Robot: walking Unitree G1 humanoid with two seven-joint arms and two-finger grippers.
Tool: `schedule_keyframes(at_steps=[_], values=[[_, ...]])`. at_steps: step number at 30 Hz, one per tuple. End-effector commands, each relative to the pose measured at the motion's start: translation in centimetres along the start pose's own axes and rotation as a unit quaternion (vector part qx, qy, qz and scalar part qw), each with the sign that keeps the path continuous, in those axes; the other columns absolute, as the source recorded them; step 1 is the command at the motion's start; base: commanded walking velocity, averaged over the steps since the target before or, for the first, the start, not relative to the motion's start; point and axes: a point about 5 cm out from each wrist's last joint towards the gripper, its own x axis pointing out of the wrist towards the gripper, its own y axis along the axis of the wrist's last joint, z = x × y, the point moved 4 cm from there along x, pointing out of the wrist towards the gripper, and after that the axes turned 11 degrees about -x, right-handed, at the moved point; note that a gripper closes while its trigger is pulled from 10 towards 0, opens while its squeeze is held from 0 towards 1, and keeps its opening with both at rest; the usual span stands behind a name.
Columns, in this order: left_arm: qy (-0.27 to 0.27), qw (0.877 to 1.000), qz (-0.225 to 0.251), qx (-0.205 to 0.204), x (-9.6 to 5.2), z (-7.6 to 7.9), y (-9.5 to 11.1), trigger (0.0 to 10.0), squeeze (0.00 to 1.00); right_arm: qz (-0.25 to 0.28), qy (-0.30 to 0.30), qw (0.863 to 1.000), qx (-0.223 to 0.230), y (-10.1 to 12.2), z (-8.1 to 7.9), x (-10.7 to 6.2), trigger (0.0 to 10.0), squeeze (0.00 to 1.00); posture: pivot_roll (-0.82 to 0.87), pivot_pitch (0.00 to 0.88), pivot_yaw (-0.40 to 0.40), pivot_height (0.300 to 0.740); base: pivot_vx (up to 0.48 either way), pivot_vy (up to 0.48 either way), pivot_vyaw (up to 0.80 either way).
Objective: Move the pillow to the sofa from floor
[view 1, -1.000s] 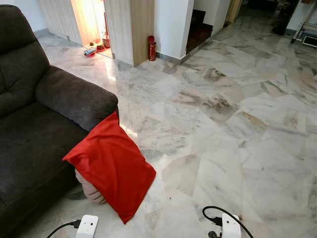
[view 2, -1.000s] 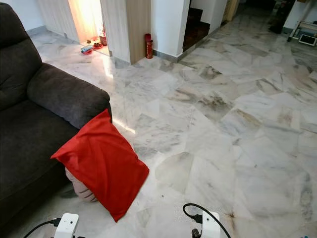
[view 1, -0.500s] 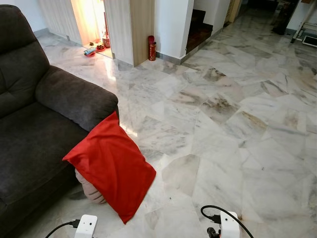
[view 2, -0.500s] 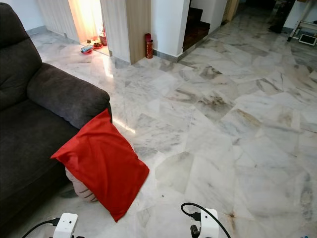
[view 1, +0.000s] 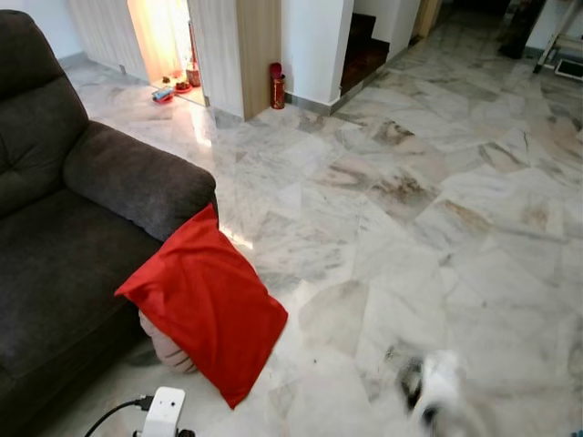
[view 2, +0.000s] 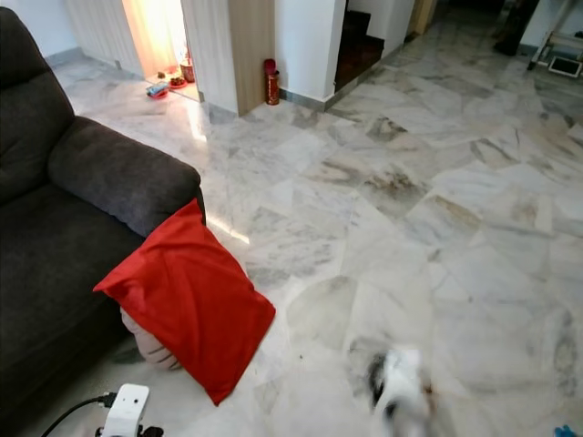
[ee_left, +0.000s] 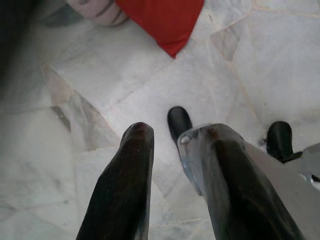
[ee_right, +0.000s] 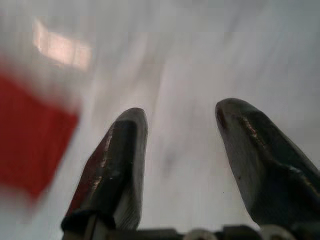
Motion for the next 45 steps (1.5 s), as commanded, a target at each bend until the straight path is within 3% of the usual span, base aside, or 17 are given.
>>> schedule_keyframes(at_steps=[1,6,10,12,13,14,15,16,19,20,23,26,29,37,45], values=[[0.003,1.0,-0.003,0.007,0.0,-0.1,-0.2,10.0,0.0,0.024,0.008,1.0,0.01,1.3,-0.8,0.3,10.0,0.0,-0.05,0.0,-0.03,0.74,0.0,0.0,0.0],[0.018,1.0,0.018,-0.009,-0.1,-0.7,0.5,10.0,0.0,0.075,0.01,0.997,0.025,4.5,-1.0,1.0,10.0,0.0,-0.05,0.0,-0.032,0.74,0.0,0.0,0.0],[0.014,1.0,0.023,-0.006,0.0,-0.3,0.7,10.0,0.0,0.084,0.019,0.996,0.026,4.9,-1.5,1.0,10.0,0.0,-0.04,0.0,-0.034,0.74,0.0,0.0,0.0],[0.012,1.0,0.024,-0.003,0.0,-0.1,0.8,10.0,0.0,0.068,0.026,0.997,0.027,3.9,-2.0,0.8,10.0,0.0,-0.04,0.0,-0.035,0.74,0.0,0.0,0.0],[0.011,1.0,0.024,-0.001,0.0,-0.1,0.8,10.0,0.0,0.05,0.03,0.998,0.027,2.8,-2.2,0.6,10.0,0.0,-0.05,0.0,-0.034,0.74,0.0,0.0,0.0],[0.009,1.0,0.024,-0.001,0.0,0.1,0.7,10.0,0.0,0.005,0.041,0.999,0.021,-0.2,-2.9,-0.1,10.0,0.0,-0.04,0.0,-0.035,0.74,0.0,0.0,0.0],[0.009,1.0,0.024,-0.001,0.0,0.1,0.7,10.0,0.0,0.005,0.041,0.999,0.021,-0.2,-2.9,-0.1,10.0,0.0,-0.04,0.0,-0.035,0.74,0.0,0.0,0.0],[0.007,1.0,0.023,0.0,0.0,0.1,0.7,10.0,0.0,-0.048,0.053,0.997,0.004,-3.3,-3.4,-1.1,10.0,0.0,-0.04,0.0,-0.035,0.74,0.0,0.0,0.0],[0.006,1.0,0.019,-0.001,0.0,0.1,0.3,10.0,0.0,-0.12,0.066,0.99,-0.012,-8.0,-4.0,-3.2,10.0,0.0,-0.05,0.0,-0.038,0.74,0.0,0.0,0.0],[0.007,1.0,0.014,-0.001,-0.1,0.0,-0.1,10.0,0.0,-0.159,0.068,0.985,-0.014,-10.9,-4.1,-4.9,10.0,0.0,-0.05,0.0,-0.038,0.74,0.0,0.0,0.0],[0.009,1.0,0.008,-0.003,-0.2,-0.2,-0.7,10.0,0.0,-0.196,0.065,0.978,-0.002,-13.7,-4.3,-6.9,10.0,0.0,-0.04,0.0,-0.037,0.74,0.0,0.0,0.0],[0.01,1.0,0.005,-0.003,-0.3,-0.3,-0.9,10.0,0.0,-0.213,0.069,0.975,-0.002,-14.9,-4.5,-7.9,10.0,0.0,-0.05,0.0,-0.031,0.74,0.0,0.0,0.0],[0.01,1.0,0.004,-0.002,-0.3,-0.4,-1.1,10.0,0.0,-0.218,0.07,0.973,0.0,-15.3,-4.5,-8.3,10.0,0.0,-0.05,0.0,-0.031,0.74,0.0,0.0,0.0],[0.014,1.0,0.011,-0.009,-0.3,-1.1,-0.4,10.0,0.0,-0.177,0.056,0.982,0.028,-12.5,-4.7,-6.2,10.0,0.0,-0.05,0.0,-0.034,0.74,0.0,0.0,0.0],[0.015,1.0,0.007,-0.008,-0.4,-1.2,-0.6,10.0,0.0,-0.168,0.062,0.983,0.041,-11.5,-5.7,-5.5,10.0,0.0,-0.04,0.0,-0.036,0.74,0.0,0.227,0.0]])
